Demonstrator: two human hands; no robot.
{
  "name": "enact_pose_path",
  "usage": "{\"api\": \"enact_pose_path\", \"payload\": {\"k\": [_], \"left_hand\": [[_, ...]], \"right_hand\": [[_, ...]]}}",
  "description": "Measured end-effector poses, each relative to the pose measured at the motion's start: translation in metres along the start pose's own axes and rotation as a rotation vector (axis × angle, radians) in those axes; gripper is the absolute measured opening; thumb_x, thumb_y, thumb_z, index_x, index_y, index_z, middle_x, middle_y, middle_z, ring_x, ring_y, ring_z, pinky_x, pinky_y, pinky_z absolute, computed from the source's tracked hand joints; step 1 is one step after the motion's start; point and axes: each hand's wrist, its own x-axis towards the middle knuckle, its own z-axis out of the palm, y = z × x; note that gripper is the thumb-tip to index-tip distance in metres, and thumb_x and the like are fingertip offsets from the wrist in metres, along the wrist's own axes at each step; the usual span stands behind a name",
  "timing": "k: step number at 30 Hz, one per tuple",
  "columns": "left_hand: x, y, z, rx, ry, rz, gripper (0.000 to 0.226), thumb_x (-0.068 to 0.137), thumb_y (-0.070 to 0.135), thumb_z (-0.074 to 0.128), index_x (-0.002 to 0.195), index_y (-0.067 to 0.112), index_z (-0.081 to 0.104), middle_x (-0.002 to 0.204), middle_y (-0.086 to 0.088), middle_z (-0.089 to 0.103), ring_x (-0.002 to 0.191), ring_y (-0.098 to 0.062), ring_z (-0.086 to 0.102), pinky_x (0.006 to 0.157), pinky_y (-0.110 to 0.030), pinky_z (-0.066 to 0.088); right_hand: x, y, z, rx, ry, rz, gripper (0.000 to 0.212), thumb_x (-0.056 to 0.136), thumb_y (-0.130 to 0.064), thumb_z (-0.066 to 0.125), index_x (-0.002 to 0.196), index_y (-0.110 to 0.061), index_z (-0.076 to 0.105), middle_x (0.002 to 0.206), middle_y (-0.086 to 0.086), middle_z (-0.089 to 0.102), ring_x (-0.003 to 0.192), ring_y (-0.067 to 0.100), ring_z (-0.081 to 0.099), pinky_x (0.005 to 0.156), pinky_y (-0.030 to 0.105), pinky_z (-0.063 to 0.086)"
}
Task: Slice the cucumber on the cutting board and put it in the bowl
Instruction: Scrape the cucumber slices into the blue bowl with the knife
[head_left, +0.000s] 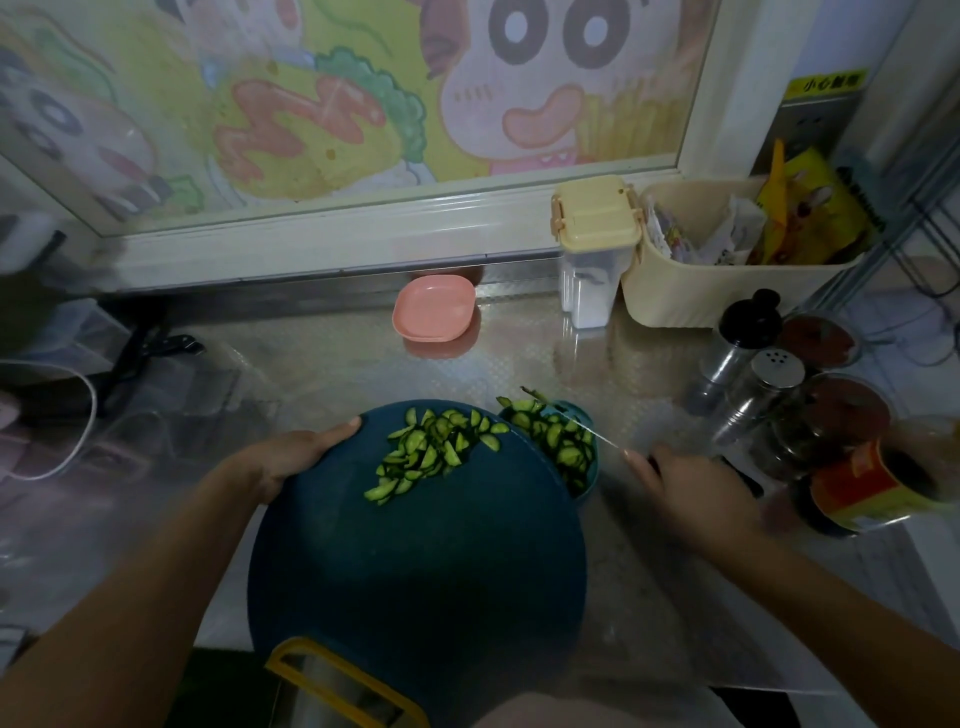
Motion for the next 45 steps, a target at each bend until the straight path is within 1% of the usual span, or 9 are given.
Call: {"api": "enact_pose_path", "payload": {"k": [10,14,18,20,23,30,35,40,45], "left_hand": [[-0.001,-0.006,-0.008,-0.023,0.054,0.027,0.066,0.07,0.051,0.063,0.114,0.003,0.063,0.105,-0.019,0.069,0.097,-0.035,0.065,0.087,-0.045,0.052],[-0.003,-0.004,-0.008,-0.017,0.056,0.037,0.065,0.071,0.052,0.062,0.113,0.002,0.064,0.105,-0.018,0.069,0.098,-0.034,0.065,0.09,-0.046,0.05],[-0.005,0.003,-0.005,-0.003,0.034,0.035,0.059,0.079,0.053,0.056,0.111,0.004,0.064,0.105,-0.018,0.069,0.096,-0.033,0.067,0.089,-0.045,0.05],[-0.006,0.007,-0.002,0.01,0.029,0.037,0.059,0.078,0.054,0.056,0.111,0.005,0.064,0.104,-0.017,0.07,0.095,-0.032,0.067,0.088,-0.044,0.051],[-0.005,0.012,0.004,0.028,0.025,0.045,0.06,0.078,0.053,0.057,0.112,0.005,0.064,0.105,-0.017,0.069,0.098,-0.032,0.066,0.088,-0.043,0.051],[-0.001,0.02,0.018,0.079,-0.016,0.061,0.07,0.069,0.059,0.058,0.116,0.006,0.062,0.108,-0.015,0.069,0.101,-0.031,0.065,0.092,-0.045,0.049],[0.005,0.021,0.028,0.119,0.014,0.071,0.07,0.078,0.064,0.048,0.115,0.006,0.062,0.105,-0.015,0.07,0.098,-0.03,0.066,0.091,-0.045,0.05],[0.006,0.024,0.038,0.14,-0.009,0.059,0.063,0.087,0.06,0.045,0.112,0.006,0.062,0.102,-0.015,0.071,0.094,-0.03,0.067,0.084,-0.042,0.054],[0.002,0.024,0.045,0.127,-0.037,0.065,0.059,0.087,0.056,0.047,0.114,0.006,0.062,0.102,-0.015,0.071,0.09,-0.029,0.069,0.076,-0.039,0.057]], "right_hand": [[0.014,0.002,0.004,-0.197,-0.078,-0.083,0.058,0.095,-0.058,0.014,0.105,-0.016,0.053,0.095,0.006,0.068,0.088,0.024,0.065,0.064,0.032,0.038],[0.004,0.015,0.005,-0.171,0.009,-0.093,0.106,0.064,-0.073,-0.033,0.091,-0.021,0.055,0.082,0.003,0.069,0.077,0.019,0.066,0.06,0.031,0.039],[-0.014,0.007,0.001,-0.011,-0.028,-0.001,0.069,0.08,-0.066,0.002,0.091,-0.021,0.053,0.085,0.002,0.068,0.079,0.019,0.065,0.065,0.032,0.048],[-0.022,-0.004,-0.001,0.072,-0.035,-0.026,0.068,0.083,-0.068,0.003,0.091,-0.022,0.053,0.084,0.001,0.067,0.078,0.018,0.063,0.069,0.032,0.049],[-0.036,-0.025,-0.003,0.157,-0.072,-0.071,0.1,0.052,-0.085,-0.03,0.086,-0.028,0.046,0.085,-0.001,0.065,0.081,0.018,0.062,0.069,0.031,0.044],[-0.051,-0.066,0.0,0.19,-0.14,-0.22,0.119,0.038,-0.081,-0.041,0.098,-0.023,0.044,0.094,0.0,0.064,0.086,0.022,0.062,0.065,0.03,0.033],[-0.057,-0.078,0.005,0.142,-0.097,-0.293,0.104,0.049,-0.078,-0.036,0.094,-0.025,0.041,0.093,-0.003,0.061,0.085,0.018,0.061,0.061,0.03,0.032],[-0.06,-0.09,0.026,0.009,0.047,-0.281,0.065,0.094,-0.063,0.005,0.065,-0.025,0.048,0.049,-0.007,0.049,0.037,0.007,0.048,0.037,0.02,0.02],[-0.062,-0.095,0.034,-0.016,0.095,-0.293,0.048,0.08,-0.06,0.029,0.066,-0.023,0.057,0.05,-0.006,0.05,0.037,0.008,0.047,0.035,0.017,0.021]]}}
